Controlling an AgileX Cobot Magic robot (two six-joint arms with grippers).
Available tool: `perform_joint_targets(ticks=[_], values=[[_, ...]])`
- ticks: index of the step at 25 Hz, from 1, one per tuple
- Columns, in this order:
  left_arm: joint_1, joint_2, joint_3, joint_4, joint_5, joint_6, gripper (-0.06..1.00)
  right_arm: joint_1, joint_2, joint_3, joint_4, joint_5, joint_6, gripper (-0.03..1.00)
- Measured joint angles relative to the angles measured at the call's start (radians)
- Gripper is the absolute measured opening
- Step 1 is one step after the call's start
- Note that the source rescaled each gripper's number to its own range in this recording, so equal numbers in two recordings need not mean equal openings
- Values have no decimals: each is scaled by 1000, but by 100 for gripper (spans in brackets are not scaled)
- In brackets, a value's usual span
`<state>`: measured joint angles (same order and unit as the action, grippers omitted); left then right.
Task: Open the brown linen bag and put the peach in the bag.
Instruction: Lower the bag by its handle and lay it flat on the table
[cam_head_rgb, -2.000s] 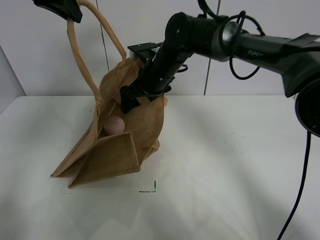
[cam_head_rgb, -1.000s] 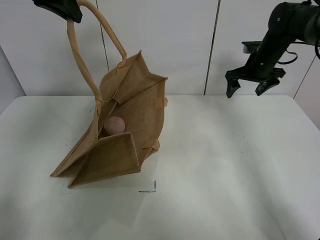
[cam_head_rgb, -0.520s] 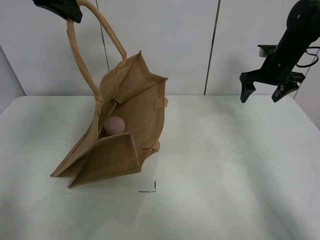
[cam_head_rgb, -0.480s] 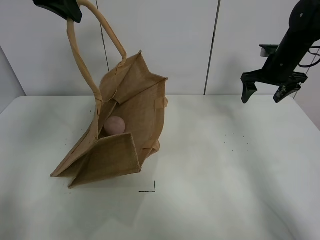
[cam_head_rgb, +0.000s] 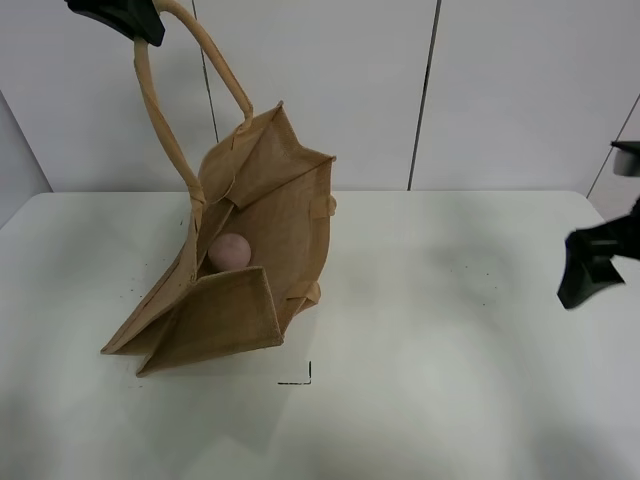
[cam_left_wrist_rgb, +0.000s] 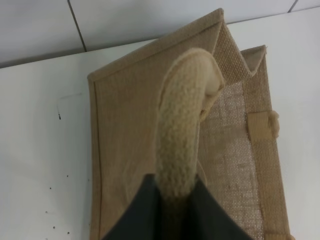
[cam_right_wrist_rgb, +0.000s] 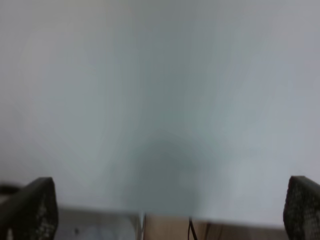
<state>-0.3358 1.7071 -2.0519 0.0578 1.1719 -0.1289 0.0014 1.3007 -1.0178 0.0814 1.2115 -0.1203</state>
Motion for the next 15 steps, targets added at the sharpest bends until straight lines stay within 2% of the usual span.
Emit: perform_joint_targets(ticks=[3, 9, 12, 15], values=[[0, 0, 0, 0, 0, 0, 0, 0, -183, 163, -4, -16, 0, 100], [0, 0, 0, 0, 0, 0, 0, 0, -548, 425, -7, -164, 8, 100], [0, 0, 0, 0, 0, 0, 0, 1, -706, 507, -13, -181, 8, 100], [0, 0, 0, 0, 0, 1, 0, 1, -831, 519, -30, -184, 20, 100]])
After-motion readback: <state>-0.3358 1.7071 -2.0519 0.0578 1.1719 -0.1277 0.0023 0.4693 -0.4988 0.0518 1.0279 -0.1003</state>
